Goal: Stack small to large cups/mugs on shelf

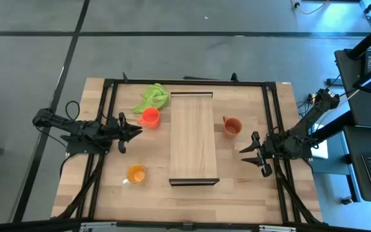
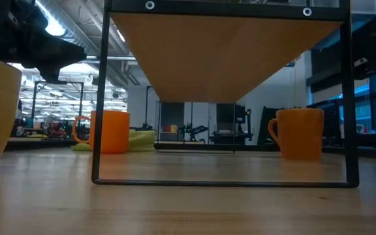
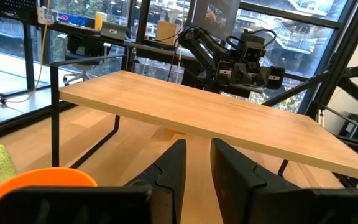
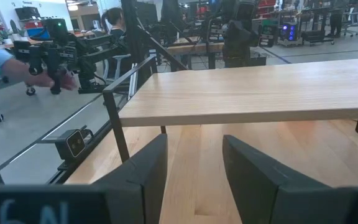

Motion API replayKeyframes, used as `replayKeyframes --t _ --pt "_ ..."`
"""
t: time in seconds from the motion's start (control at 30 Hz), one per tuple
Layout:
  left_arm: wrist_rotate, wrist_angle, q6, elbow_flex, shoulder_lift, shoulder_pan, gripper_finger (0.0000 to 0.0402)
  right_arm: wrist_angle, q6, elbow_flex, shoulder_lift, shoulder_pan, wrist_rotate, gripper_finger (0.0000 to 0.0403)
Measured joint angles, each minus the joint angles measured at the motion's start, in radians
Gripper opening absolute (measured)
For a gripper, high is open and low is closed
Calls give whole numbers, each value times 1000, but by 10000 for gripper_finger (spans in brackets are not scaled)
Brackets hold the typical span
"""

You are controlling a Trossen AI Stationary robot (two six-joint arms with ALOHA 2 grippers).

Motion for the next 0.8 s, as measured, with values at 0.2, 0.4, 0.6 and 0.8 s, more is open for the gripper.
replayKeyframes --t 0.2,0.4,0.6,0.8 --pt "-33 67 80 -1 0 0 69 0 0 0 0 0 0 156" --pt "-32 169 -44 0 0 0 69 0 0 0 0 0 0 156" --pt "-44 172 -34 0 0 0 69 0 0 0 0 0 0 156" --pt "-58 162 -26 0 0 0 69 0 0 0 0 0 0 156"
